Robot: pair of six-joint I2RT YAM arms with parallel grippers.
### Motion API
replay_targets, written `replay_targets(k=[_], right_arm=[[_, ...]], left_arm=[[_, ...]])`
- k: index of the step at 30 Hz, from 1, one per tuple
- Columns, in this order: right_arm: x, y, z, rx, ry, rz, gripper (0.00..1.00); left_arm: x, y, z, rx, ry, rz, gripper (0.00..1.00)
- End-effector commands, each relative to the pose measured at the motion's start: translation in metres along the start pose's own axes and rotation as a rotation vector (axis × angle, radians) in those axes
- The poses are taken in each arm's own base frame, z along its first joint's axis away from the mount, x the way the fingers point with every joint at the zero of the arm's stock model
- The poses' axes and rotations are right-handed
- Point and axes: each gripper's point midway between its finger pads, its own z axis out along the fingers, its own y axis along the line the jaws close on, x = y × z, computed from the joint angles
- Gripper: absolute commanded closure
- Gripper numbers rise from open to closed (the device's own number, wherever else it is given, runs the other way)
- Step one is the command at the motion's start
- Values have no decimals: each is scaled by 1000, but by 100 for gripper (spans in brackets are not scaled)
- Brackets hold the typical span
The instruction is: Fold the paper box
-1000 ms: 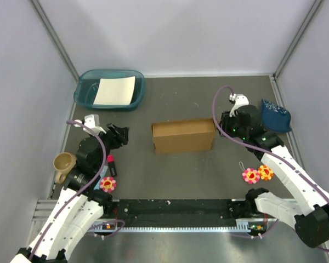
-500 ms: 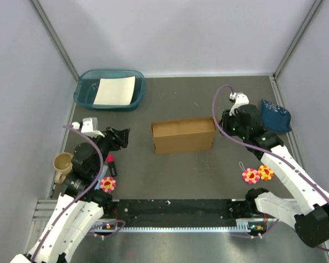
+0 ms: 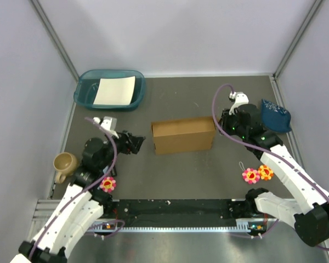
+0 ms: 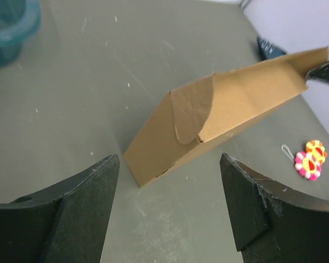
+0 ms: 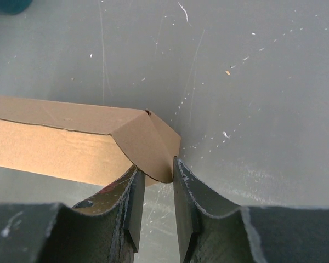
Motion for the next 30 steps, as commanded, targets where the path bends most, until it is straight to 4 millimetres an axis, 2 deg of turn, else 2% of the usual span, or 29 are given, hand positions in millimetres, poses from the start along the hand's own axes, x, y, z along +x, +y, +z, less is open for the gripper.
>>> replay_targets(k=[1, 8, 16, 24, 30], right_arm=[[-14, 11, 2, -41, -48, 15, 73], [-16, 13, 2, -50, -55, 15, 73], [-15, 14, 2, -52, -53, 22, 73], [-17, 19, 1, -78, -53, 28, 73], [-18, 20, 1, -81, -54, 30, 74]], left_arm=[[-16, -20, 16, 101, -10, 6, 21], [-28, -28, 31, 142, -42, -16, 26], [-20, -31, 49, 178, -9, -44, 28], [-12, -22, 58, 145, 1, -45, 42], [-18, -28, 64, 171, -5, -57, 50]])
